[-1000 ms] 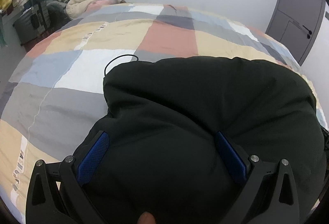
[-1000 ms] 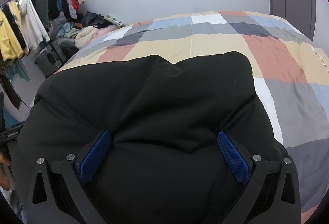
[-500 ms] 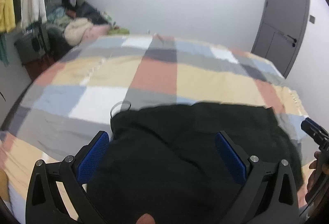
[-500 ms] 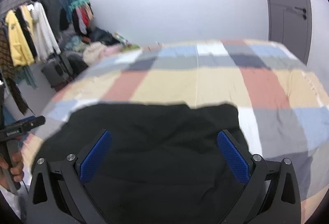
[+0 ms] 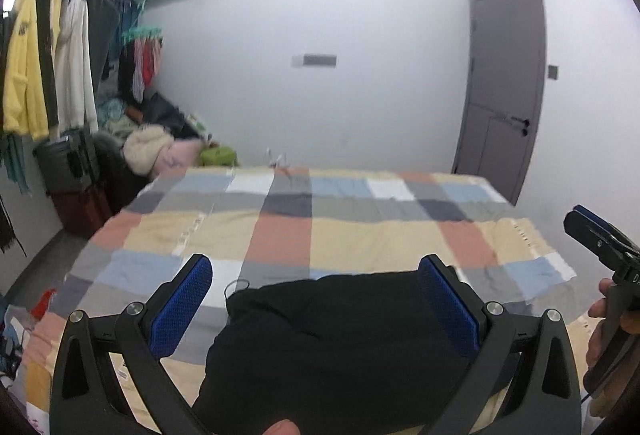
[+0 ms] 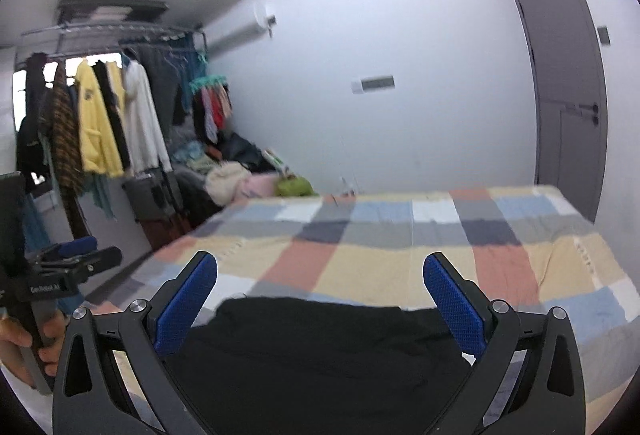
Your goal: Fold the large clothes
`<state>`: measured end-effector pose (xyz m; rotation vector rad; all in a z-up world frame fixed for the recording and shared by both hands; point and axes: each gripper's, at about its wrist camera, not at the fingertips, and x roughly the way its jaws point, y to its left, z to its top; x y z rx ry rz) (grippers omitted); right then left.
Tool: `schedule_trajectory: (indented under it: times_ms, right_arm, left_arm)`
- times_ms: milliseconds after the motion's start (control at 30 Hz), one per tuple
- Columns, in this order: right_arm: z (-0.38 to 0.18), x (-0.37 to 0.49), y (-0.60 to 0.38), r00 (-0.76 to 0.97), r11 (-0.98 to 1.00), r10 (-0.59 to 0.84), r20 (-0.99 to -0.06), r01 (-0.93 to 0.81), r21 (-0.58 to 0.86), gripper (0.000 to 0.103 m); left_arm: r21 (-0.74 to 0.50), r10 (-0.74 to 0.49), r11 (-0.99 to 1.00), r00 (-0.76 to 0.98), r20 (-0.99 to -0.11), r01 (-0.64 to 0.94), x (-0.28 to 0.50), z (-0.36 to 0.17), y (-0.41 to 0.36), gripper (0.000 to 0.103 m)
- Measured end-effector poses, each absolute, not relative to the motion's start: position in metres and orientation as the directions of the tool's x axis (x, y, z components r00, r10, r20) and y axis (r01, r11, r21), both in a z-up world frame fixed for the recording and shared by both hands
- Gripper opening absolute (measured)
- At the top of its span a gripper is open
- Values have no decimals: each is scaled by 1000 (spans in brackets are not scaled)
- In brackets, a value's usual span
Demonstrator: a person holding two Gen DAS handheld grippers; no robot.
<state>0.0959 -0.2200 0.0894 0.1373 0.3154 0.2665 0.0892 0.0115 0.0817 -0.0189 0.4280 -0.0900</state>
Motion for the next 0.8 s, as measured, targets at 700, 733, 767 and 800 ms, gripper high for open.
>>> schedule_trajectory:
  times_ms: [700, 733, 767, 800]
  right_arm:
    - [77, -32, -192, 925, 955, 283, -252, -247, 165, 103]
    - [74, -35, -192, 925, 956, 278, -259, -240, 170, 103]
    - [71, -39, -192, 924, 957, 275, -266, -235, 171, 103]
    - [68, -42, -191, 921, 958, 273, -277, -233, 169, 103]
  left_arm:
    - [-69, -139, 990, 908, -396, 122, -37, 74, -12, 103]
    - [-77, -147, 989, 904, -401, 127, -42, 71, -12, 103]
    - [-83, -152, 988, 902, -405, 129, -44, 70, -11, 103]
    - [-86, -156, 987, 898, -412, 132, -48, 66, -12, 103]
